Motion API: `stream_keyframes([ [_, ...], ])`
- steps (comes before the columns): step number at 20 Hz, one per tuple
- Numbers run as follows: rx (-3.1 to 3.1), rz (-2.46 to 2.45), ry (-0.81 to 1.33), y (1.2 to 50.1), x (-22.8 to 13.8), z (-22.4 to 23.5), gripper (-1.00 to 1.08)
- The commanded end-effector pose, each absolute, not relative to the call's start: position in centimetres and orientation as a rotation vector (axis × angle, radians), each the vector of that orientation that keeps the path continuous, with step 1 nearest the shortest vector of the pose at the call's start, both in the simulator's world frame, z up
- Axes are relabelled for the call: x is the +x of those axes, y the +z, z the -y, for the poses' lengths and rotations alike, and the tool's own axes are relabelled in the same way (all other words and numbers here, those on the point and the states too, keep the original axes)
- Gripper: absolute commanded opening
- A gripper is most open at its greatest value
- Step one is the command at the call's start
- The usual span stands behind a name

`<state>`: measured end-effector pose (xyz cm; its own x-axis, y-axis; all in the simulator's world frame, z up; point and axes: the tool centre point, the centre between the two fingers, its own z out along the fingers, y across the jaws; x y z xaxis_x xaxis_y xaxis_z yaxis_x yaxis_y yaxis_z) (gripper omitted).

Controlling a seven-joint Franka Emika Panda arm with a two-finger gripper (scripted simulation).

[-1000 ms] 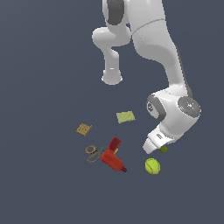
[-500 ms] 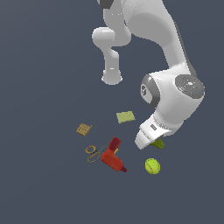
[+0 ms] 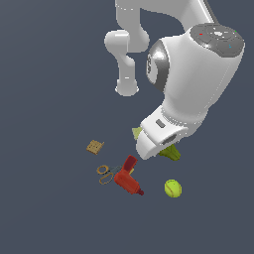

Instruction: Pick up a designated object from a clutter of objects.

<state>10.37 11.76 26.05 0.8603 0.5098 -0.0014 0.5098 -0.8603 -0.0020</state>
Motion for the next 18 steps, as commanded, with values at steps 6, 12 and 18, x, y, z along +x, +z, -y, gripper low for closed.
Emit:
stream_keyframes([
  [6, -3.028, 0.831, 0.0, 33.9, 11.6, -7.3, -1.0],
  [12, -3.029, 0.83, 0.0, 39.1, 12.6, -4.3, -1.0],
  [18, -3.029, 0.83, 0.0, 42.5, 13.3, -2.3, -1.0],
])
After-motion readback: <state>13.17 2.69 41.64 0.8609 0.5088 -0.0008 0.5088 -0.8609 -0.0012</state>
